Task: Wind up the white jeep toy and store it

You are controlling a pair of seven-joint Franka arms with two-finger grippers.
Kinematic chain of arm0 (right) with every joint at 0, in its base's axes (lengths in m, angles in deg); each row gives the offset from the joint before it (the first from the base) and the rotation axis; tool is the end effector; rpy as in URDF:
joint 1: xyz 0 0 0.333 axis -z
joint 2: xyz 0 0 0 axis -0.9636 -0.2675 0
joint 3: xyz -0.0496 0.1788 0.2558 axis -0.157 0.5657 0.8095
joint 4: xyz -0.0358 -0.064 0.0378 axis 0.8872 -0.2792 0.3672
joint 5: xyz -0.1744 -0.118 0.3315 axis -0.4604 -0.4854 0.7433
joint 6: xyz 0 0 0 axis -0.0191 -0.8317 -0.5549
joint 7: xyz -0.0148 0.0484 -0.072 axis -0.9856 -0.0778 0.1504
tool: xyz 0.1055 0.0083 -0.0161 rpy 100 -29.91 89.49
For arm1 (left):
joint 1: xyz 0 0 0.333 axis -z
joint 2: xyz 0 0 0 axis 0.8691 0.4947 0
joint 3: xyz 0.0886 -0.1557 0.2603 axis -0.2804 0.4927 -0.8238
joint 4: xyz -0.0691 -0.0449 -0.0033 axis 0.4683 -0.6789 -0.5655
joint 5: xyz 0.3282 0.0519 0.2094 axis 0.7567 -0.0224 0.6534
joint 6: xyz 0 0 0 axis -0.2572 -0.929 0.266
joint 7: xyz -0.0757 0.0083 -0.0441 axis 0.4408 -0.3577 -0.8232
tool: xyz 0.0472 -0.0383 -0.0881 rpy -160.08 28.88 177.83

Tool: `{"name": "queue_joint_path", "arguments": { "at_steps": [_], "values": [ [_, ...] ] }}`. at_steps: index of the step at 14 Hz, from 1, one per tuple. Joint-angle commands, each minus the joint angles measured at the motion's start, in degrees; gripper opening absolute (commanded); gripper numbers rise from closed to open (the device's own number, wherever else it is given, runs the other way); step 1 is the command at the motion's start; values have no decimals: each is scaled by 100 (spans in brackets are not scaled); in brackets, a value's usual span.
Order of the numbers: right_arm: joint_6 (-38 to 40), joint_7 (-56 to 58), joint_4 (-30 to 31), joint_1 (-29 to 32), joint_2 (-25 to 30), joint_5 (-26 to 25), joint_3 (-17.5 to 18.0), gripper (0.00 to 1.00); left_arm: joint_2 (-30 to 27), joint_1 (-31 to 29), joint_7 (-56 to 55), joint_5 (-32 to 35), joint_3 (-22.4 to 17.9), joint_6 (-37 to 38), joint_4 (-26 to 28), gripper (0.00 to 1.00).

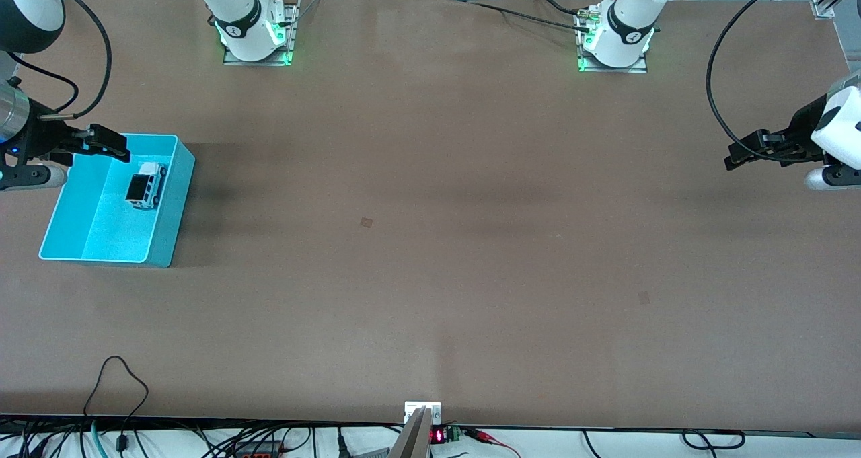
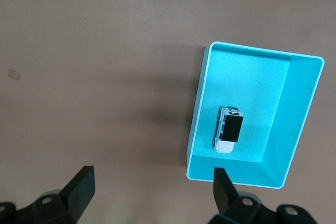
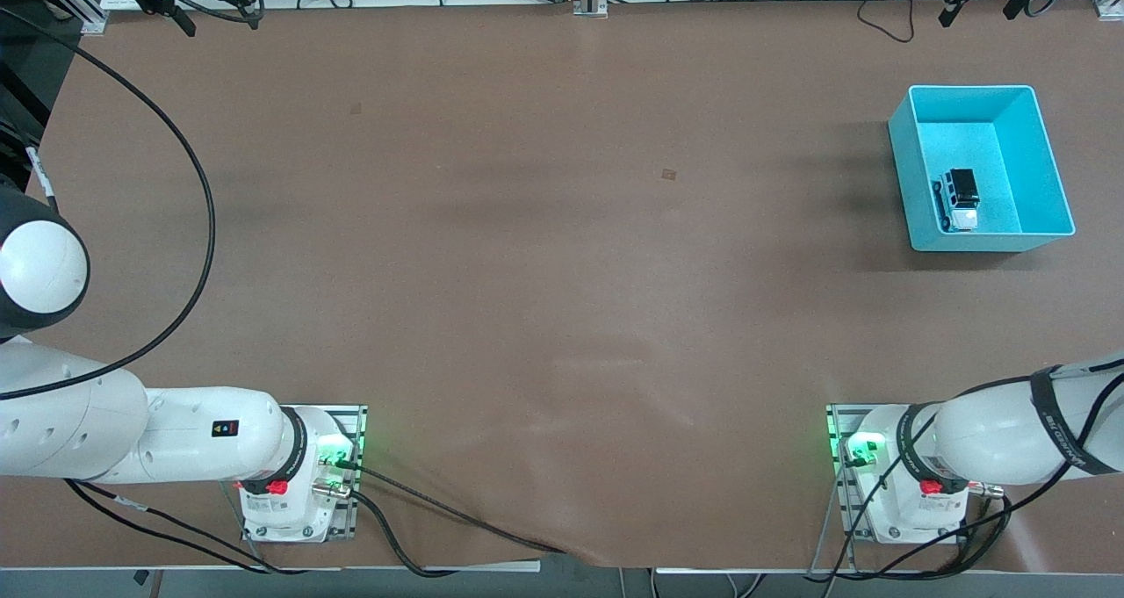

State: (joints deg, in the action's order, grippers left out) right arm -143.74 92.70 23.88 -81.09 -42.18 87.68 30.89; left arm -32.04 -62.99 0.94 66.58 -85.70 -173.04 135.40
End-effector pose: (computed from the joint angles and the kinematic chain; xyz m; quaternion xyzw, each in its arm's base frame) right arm 0.5837 -0.0118 0.5616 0.9974 0.0474 -0.0508 0.0185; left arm 0.5693 0.0201 0.5653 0.9983 0.0479 -0.0274 0.0203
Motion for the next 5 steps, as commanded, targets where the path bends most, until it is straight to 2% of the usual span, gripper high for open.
{"name": "queue_joint_path", "arguments": {
  "at_steps": [1, 5],
  "values": [
    [182, -67, -228, 10, 43, 8, 9, 100, -100, -8, 72, -14, 13, 68, 19, 100],
    [191, -67, -236, 10, 86, -10, 9, 100, -100, 0, 72, -14, 13, 68, 10, 100]
  ]
}}
